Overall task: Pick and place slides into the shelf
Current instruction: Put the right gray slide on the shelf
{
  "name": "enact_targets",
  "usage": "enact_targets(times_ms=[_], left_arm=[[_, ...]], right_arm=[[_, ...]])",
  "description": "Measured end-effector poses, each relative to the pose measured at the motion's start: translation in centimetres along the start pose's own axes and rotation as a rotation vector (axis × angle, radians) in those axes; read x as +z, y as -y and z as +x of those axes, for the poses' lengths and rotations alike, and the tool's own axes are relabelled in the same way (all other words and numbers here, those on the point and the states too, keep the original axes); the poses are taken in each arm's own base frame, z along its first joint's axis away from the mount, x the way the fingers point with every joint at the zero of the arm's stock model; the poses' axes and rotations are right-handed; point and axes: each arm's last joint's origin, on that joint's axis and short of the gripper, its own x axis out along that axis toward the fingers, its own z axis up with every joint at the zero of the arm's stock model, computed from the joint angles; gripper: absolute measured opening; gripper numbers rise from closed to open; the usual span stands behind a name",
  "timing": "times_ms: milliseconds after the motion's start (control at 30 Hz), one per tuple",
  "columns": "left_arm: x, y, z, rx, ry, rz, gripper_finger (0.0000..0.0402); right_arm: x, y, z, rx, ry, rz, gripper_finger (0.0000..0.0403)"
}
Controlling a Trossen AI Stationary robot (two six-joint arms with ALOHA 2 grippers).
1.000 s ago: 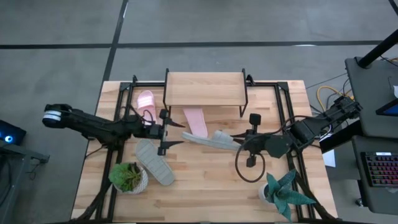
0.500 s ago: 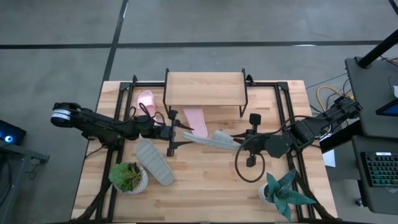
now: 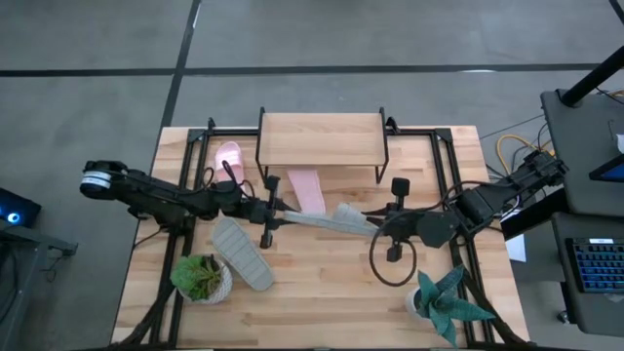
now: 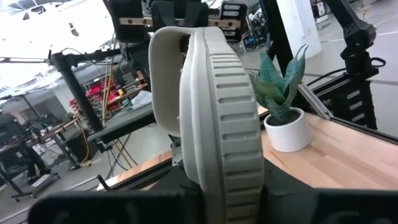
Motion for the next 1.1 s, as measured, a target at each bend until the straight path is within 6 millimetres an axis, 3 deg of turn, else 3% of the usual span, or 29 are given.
enact_targets(times_ms=[267, 633, 867, 1100], left_arm=[[0.3, -0.1, -0.4, 0.01, -0.021, 0.0, 0.0032], [2.7, -1.1, -3.4, 0.07, -0.08, 0.02, 0.0032], [3.3, -1.7, -5.4, 0.234, -0.215, 0.025, 0.0032], [3.3, -2.5, -5.9, 0.463, -0.337, 0.127, 0.0032]], right_arm=[[0.0, 0.0, 0.0, -0.009, -0.003, -0.073, 0.0032], [-0.8, 0.5, -0.2, -0.144, -0.077, -0.11, 0.0096], [-0.9, 1.2, -0.7, -0.274, -0.081, -0.112, 0.0109], [-0.8, 2.0, -1.4, -0.328, -0.067, -0.099, 0.0102]])
